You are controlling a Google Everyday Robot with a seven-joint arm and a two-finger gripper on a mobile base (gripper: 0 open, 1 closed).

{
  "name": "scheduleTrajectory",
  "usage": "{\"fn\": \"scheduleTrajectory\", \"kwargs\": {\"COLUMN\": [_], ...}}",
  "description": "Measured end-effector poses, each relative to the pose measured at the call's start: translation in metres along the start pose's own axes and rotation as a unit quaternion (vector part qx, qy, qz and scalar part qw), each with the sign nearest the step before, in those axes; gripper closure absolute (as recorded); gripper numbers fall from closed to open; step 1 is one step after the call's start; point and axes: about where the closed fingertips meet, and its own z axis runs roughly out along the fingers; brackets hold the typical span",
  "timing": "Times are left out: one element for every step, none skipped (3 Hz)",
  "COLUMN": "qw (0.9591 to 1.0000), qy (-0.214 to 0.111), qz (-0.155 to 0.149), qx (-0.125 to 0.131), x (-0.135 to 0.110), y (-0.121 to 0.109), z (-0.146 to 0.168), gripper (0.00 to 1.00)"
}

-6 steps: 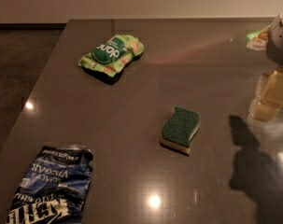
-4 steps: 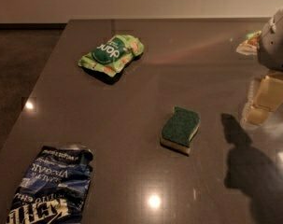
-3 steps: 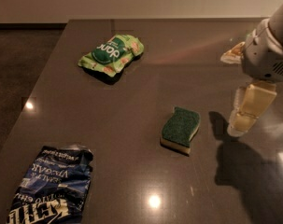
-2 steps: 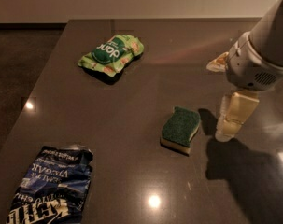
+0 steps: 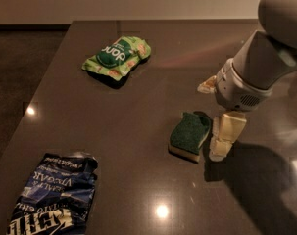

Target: Pick sponge

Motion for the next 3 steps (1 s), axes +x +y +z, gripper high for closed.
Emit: {"fn": "scheduleTrajectory", "kwargs": {"qw": [0.9999,0.9996,0.9994], "qy": [-0.002,-0.005,-0.007], "qz": [-0.006,-0.011,-0.014], "qx": [-0.013,-0.025,-0.031], "x": [-0.003,-0.007,-0.010], "y": [0.004,0.011,0.015], "z": [0.013,0.021,0.025], "gripper": [0.00,0.16,0.39]}}
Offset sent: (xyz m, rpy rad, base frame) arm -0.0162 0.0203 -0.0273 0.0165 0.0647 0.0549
